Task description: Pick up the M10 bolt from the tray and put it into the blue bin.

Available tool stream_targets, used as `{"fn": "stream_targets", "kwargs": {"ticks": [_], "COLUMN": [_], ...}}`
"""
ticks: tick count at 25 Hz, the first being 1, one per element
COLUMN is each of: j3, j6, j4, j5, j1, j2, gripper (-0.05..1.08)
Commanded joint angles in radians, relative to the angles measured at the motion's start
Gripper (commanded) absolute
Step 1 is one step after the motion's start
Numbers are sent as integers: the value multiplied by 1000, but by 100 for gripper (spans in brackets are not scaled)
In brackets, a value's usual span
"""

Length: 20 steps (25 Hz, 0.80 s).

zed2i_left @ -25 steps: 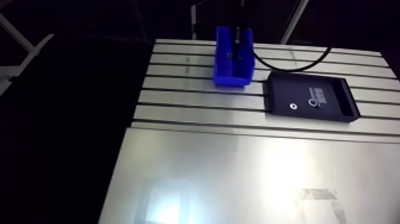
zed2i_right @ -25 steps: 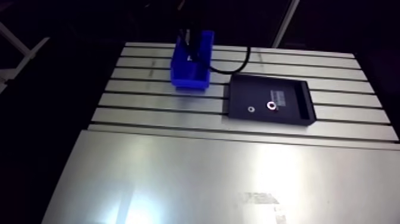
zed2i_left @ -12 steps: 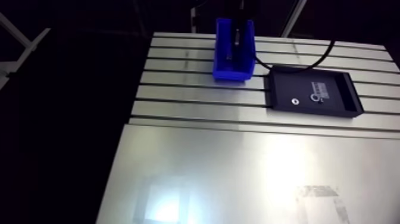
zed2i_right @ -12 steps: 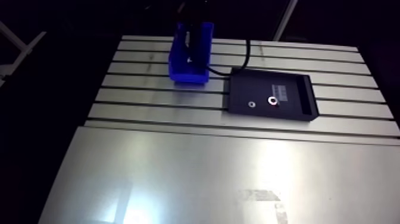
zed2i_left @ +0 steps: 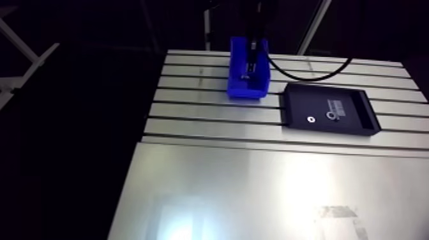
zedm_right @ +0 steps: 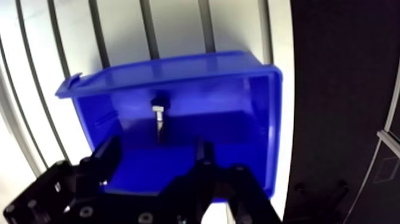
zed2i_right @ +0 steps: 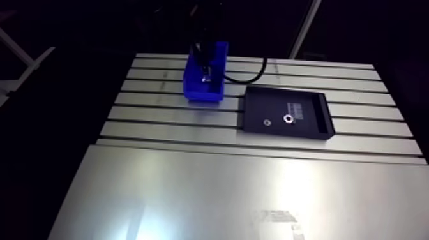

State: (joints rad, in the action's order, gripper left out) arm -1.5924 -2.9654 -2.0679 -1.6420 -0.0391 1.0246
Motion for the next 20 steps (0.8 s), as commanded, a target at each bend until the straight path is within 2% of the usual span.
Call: {"fn": "stream_targets", "kwargs": {"ticks": [1, 5, 9, 12, 13, 17, 20], "j3": [4, 7, 21, 33, 35, 58, 85], "j6": [1, 14, 128, 257, 291, 559, 769], "j4": [7, 58, 122, 197, 217, 285, 345], "j5": [1, 0, 0, 0, -6, -14, -15], "j1": [-1, 1, -1, -1, -1, 10, 39], "j2": [74, 128, 188, 234, 246, 297, 335], "gripper": [1, 1, 1, 1, 1, 1, 1]}}
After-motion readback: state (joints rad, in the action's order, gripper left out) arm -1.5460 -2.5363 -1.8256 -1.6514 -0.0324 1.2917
